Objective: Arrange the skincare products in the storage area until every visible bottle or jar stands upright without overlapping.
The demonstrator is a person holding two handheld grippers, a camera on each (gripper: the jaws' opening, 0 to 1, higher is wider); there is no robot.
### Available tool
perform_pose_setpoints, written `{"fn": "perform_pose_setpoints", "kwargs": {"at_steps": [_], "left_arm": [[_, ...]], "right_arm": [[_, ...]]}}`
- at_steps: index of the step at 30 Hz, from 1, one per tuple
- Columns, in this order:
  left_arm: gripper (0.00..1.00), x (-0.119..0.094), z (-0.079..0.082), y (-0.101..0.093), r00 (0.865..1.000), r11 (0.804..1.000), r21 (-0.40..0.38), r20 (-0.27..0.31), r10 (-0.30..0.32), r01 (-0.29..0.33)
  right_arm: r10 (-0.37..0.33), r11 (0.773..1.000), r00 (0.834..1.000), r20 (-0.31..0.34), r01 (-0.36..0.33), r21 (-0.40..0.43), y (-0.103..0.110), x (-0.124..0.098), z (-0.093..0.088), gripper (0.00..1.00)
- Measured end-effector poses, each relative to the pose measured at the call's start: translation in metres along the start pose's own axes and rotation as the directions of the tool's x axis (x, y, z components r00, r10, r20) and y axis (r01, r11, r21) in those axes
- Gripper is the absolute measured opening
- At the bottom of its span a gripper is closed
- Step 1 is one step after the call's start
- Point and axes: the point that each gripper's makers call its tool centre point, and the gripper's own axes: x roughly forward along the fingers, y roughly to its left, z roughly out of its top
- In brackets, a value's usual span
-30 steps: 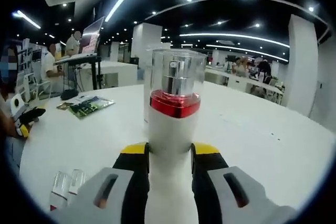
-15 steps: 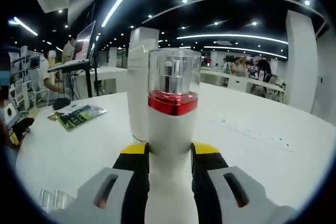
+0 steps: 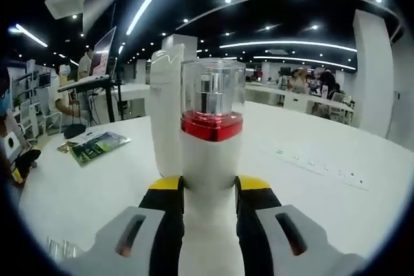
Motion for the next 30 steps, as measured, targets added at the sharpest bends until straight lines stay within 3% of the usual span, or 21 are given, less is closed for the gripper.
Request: {"fn": "perform_pose_setpoints", "kwargs": {"at_steps": [30], "left_arm": [[0.58, 0.001, -0.001, 0.002, 1.0, 1.0, 0.024, -0.007, 0.007, -0.007]], "right_arm": [[0.011, 1.0, 1.0, -0.014, -0.011, -0.003, 0.012, 0.013, 0.002, 0.29]]}}
